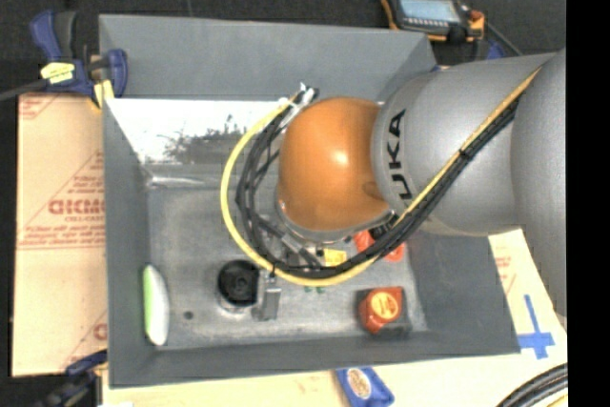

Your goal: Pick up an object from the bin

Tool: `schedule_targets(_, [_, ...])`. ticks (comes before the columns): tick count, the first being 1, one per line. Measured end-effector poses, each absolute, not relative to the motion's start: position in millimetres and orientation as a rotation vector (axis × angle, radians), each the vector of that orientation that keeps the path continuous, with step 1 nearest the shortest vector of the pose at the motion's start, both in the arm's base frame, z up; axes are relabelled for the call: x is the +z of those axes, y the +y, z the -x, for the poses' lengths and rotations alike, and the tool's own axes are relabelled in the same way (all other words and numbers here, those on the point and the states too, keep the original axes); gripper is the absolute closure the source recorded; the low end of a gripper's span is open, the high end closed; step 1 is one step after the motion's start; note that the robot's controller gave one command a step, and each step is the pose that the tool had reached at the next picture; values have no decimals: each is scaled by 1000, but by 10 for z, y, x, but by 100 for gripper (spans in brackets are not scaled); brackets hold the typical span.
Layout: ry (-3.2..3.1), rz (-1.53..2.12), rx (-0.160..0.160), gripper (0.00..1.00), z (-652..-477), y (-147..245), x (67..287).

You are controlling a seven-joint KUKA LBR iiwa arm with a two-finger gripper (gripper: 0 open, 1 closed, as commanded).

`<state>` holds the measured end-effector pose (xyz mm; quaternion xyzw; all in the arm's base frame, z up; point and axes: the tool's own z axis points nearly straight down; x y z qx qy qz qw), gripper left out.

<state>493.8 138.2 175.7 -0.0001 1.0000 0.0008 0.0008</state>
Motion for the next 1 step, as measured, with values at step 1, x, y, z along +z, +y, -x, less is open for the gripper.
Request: schedule_targets(1, [3134,-95,4,0,-5086,1257,1015])
